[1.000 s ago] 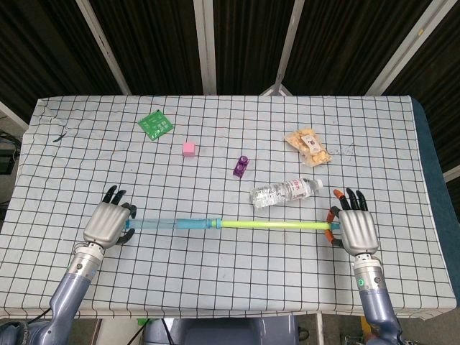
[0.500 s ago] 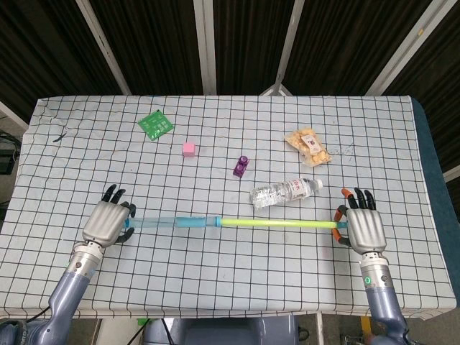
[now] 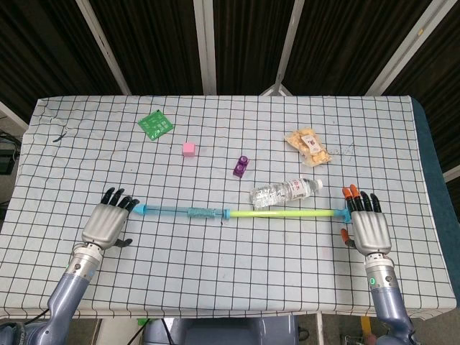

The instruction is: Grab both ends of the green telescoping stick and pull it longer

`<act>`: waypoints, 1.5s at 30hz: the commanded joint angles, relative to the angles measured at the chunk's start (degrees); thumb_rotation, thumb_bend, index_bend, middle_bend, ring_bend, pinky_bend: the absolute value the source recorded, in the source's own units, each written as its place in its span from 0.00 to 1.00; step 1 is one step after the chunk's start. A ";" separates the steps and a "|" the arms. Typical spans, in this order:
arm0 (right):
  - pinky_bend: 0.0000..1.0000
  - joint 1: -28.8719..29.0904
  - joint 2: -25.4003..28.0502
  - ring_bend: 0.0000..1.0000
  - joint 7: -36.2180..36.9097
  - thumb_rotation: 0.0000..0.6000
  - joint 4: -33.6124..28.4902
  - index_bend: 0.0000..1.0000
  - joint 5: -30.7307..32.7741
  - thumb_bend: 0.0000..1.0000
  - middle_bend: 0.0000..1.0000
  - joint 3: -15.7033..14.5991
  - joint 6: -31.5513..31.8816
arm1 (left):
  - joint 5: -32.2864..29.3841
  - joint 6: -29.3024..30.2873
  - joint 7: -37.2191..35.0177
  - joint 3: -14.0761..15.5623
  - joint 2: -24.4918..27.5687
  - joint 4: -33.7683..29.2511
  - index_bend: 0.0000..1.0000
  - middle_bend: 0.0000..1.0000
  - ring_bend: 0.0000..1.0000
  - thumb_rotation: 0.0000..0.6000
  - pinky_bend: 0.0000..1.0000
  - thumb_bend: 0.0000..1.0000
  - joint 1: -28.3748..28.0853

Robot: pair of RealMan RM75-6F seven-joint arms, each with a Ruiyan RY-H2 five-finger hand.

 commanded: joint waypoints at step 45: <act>0.00 -18.96 10.99 0.00 24.96 1.00 4.82 0.00 -25.61 0.30 0.00 -10.55 21.22 | 31.53 26.44 -35.75 11.47 14.40 9.15 0.00 0.00 0.00 1.00 0.00 0.19 28.01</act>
